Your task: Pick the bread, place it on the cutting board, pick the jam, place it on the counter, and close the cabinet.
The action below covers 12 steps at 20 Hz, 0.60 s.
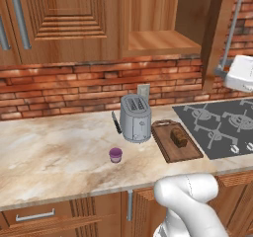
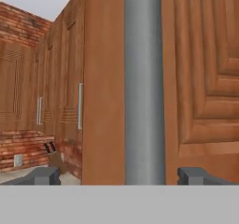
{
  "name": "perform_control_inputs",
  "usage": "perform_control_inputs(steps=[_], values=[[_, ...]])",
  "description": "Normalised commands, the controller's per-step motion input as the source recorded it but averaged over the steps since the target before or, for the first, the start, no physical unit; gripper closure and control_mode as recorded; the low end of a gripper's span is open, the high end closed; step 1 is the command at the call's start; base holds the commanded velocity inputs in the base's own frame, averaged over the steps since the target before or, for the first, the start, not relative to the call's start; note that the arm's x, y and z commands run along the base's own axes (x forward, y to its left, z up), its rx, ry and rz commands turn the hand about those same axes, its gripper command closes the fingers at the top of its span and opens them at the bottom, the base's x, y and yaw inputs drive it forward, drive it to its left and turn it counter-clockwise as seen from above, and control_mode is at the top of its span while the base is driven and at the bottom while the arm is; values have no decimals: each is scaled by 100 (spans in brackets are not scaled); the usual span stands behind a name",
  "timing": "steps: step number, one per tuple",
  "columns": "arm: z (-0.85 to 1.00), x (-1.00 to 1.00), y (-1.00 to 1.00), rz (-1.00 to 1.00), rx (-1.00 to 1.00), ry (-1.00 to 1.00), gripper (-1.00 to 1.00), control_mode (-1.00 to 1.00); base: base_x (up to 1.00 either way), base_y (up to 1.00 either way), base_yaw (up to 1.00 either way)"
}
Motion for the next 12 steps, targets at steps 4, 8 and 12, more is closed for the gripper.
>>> perform_control_inputs(steps=[4, 8, 12], values=[[0, 64, 7, 0, 0, 2, -100, -100, 0, 0, 0], [0, 59, 10, 0, 0, 3, -100, -100, 0, 0, 0], [0, 46, 17, 0, 0, 1, -100, -100, 0, 0, 0]])
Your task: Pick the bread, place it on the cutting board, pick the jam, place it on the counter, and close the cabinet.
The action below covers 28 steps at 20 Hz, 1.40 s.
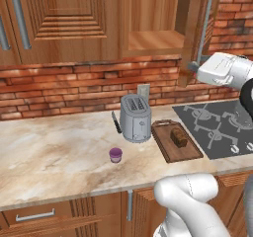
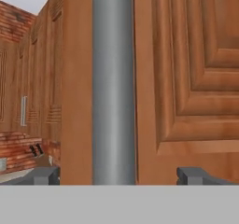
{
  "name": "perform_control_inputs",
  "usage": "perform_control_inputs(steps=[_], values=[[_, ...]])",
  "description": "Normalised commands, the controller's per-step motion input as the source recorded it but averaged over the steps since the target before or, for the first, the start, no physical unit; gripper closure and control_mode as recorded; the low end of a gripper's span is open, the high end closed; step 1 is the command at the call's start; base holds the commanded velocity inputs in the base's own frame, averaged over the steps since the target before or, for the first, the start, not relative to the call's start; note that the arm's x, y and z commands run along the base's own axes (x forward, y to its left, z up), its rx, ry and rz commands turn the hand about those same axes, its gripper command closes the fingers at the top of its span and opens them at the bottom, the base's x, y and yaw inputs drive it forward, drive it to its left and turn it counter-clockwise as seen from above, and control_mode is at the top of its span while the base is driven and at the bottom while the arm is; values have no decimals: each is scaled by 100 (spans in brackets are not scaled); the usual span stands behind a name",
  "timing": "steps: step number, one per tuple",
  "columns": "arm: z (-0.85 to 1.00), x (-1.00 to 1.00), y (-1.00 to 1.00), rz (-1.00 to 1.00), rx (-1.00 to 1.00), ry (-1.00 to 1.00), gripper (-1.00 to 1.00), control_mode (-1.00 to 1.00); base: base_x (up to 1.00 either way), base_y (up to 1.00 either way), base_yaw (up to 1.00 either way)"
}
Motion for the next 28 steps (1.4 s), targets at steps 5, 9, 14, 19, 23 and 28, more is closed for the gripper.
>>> perform_control_inputs(steps=[5, 9, 14, 19, 23, 28], values=[[0, 42, 25, -2, 0, 0, -100, -100, 0, 0, 0], [0, 43, 23, -2, 0, 0, -100, -100, 0, 0, 0], [0, 37, 29, -3, 0, 0, -100, -100, 0, 0, 0], [0, 33, 34, -4, 0, 0, -100, -100, 0, 0, 0], [0, 32, 32, -6, 0, 0, -100, -100, 0, 0, 0], [5, 42, 7, -8, 0, 0, -100, -100, 0, 0, 0]])
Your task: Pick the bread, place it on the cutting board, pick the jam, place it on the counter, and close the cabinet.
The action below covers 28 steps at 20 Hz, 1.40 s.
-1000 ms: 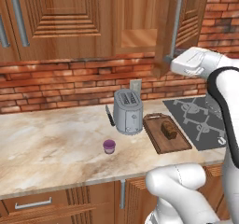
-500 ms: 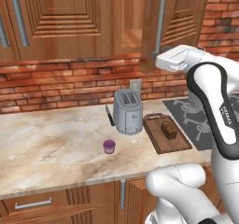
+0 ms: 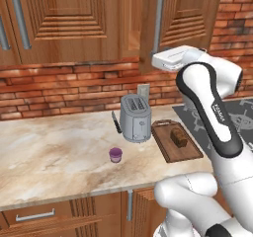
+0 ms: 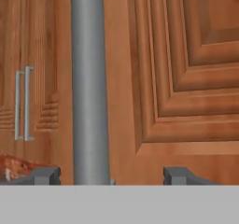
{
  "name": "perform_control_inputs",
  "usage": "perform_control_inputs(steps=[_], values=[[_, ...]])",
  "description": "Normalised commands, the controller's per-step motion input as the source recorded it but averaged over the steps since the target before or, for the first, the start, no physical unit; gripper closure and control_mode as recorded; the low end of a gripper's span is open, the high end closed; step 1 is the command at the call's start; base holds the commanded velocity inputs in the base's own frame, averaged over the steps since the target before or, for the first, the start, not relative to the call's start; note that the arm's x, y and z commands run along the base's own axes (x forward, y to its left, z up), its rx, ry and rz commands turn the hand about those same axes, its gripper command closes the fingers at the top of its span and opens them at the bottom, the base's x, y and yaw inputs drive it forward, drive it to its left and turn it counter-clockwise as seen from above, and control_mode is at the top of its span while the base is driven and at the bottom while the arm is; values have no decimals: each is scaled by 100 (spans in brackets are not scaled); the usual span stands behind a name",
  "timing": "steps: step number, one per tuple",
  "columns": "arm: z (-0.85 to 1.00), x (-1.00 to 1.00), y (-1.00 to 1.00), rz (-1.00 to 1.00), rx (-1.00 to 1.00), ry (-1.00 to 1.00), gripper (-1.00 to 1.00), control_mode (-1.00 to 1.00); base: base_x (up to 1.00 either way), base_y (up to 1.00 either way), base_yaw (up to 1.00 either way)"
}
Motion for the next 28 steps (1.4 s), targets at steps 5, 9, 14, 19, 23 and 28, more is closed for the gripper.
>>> perform_control_inputs(steps=[5, 9, 14, 19, 23, 28], values=[[0, 46, 0, -6, 0, 0, -100, -100, 0, 0, 0], [0, 48, 0, -5, 0, 0, -100, -100, 0, 0, 0], [0, 43, 2, -6, 0, 0, -100, -100, 0, 0, 0], [0, 44, 2, -6, 0, 0, -100, -100, 0, 0, 0], [0, 44, 3, -7, 0, 0, -100, -100, 0, 0, 0], [0, 42, 0, -7, 0, 0, -100, -100, 0, 0, 0]])
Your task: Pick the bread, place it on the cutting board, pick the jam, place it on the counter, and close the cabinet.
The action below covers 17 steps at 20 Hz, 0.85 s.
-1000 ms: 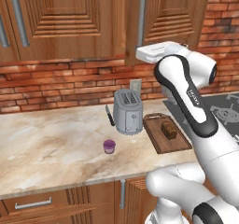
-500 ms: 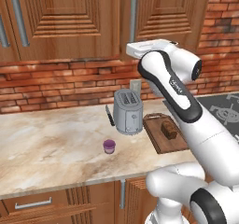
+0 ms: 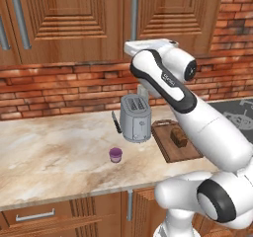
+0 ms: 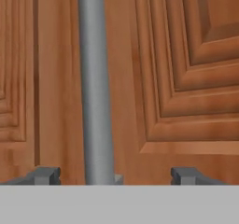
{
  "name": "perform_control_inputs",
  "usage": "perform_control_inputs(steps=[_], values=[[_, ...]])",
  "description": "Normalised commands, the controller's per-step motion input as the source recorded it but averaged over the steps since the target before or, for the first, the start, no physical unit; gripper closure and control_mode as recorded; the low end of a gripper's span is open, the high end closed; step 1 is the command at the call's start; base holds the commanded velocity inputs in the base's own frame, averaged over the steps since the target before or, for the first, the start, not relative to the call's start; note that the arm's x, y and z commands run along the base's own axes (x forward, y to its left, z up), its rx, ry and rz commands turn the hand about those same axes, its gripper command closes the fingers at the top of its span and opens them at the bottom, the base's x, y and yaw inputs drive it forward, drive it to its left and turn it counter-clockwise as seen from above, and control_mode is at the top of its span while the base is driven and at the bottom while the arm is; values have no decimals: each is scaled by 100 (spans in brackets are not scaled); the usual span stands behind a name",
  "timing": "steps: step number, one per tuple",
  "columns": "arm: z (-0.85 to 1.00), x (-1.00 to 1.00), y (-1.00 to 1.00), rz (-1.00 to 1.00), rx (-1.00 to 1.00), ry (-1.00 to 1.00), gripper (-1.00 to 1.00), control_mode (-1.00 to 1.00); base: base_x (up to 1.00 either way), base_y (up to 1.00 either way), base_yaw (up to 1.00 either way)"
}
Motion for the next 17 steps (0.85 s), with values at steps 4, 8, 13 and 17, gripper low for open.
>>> perform_control_inputs(steps=[4, 8, 13, 17], values=[[0, 39, 0, -6, 0, 0, -100, -100, 0, 0, 0], [0, 39, 0, -3, 0, 0, -100, -100, 0, 0, 0], [0, 36, 0, 0, 0, 0, -100, -100, 0, 0, 0], [0, 31, 0, 0, 0, 0, -100, -100, 0, 0, 0]])
